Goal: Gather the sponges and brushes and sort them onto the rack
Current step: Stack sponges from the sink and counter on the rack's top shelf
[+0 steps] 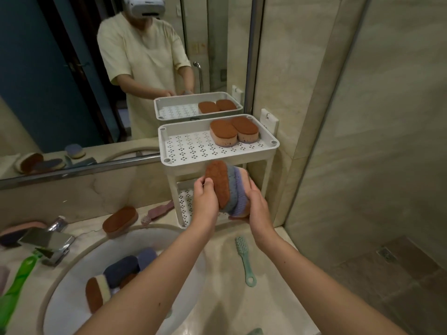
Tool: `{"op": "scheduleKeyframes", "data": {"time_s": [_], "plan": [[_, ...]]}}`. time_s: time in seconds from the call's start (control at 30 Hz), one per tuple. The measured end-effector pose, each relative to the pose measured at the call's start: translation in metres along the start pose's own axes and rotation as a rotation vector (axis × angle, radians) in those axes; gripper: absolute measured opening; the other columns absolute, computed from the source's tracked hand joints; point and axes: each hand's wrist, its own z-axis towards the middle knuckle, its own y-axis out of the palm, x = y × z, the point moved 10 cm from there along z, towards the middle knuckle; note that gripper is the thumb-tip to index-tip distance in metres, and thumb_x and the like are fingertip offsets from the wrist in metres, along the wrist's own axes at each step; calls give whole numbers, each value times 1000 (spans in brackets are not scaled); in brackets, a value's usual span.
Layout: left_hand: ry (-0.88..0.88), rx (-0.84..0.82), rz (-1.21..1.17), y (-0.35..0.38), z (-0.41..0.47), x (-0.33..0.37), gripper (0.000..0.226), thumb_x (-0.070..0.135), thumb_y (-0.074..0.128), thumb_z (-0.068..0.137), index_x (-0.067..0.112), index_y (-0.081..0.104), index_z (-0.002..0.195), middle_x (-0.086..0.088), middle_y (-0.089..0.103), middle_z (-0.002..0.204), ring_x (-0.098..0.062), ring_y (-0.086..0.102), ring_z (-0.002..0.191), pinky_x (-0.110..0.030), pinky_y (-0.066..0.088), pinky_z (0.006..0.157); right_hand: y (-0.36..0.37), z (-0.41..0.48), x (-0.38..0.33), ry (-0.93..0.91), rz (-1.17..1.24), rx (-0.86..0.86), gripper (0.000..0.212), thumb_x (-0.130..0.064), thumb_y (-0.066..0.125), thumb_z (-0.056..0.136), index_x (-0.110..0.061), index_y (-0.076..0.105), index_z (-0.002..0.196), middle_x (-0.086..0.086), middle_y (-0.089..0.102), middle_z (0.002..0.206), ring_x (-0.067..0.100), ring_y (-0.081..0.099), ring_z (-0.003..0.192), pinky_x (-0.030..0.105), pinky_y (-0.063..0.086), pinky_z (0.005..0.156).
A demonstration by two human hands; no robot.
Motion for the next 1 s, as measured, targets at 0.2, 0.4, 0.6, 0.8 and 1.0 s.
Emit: {"op": "scheduleKeyframes", "data": {"time_s": [0.2,0.4,0.6,0.8,1.0], "plan": [[50,-59,-99,-5,2,43,28,37,41,100,25,45,124,2,55,114,-8,54,99,-30,46,85,27,9,-42,-131,-12,-113,47,-24,34,99,-36,44,143,0,59,134,23,59,118,46,58,78],[141,-90,-62,-13,12,88,39,40,46,97,28,39,134,-2,51,130,-18,53,115,-44,47,100,44,23,-78,-198,-15,-108,39,-33,38,99,-42,51,135,-8,67,118,15,67,104,33,58,66],[216,-87,24,-27,38,120,55,31,49,98,41,26,148,-2,29,152,-24,40,133,-49,41,107,50,49,-98,-200,-77,-88,37,-41,51,98,-35,53,134,-7,60,131,7,60,113,31,54,91],[195,-180,385,-29,57,125,117,31,82,70,26,0,154,-2,13,155,-18,31,135,-25,29,107,64,84,-103,-125,-265,-156,47,-32,55,94,-26,51,141,-15,54,135,4,57,110,31,56,86],[232,-129,552,-27,82,123,117,23,78,70,24,-4,153,4,6,153,-9,31,116,-12,41,73,77,102,-113,-152,-504,-227,67,-40,52,71,-39,50,138,-24,63,107,7,62,83,26,50,55]]}}
